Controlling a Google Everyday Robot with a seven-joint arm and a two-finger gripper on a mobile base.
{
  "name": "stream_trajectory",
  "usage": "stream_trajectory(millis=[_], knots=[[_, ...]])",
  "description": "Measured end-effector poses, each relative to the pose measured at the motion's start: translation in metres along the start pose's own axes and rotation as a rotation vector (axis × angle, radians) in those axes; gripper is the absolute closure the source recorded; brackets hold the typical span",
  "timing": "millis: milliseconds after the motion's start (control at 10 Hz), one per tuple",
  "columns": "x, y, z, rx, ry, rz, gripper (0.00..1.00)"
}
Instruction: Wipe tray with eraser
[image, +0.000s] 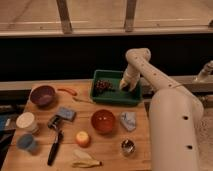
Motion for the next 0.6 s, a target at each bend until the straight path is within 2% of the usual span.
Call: stream_trajectory(millis=[200,300,400,500,600], knots=[[0.000,-0.001,0.000,0.002,-0.002,-0.002,1.00],[0.001,-0.001,-0.002,0.009,-0.016,-0.014,1.00],[0.006,0.009,-0.008,0.014,-0.050,-0.080,1.00],[0.010,0.014,-0.009,0.024,-0.064,-0.149,1.00],[0.016,0.024,-0.010,0.039,-0.089,-0.289,1.00]])
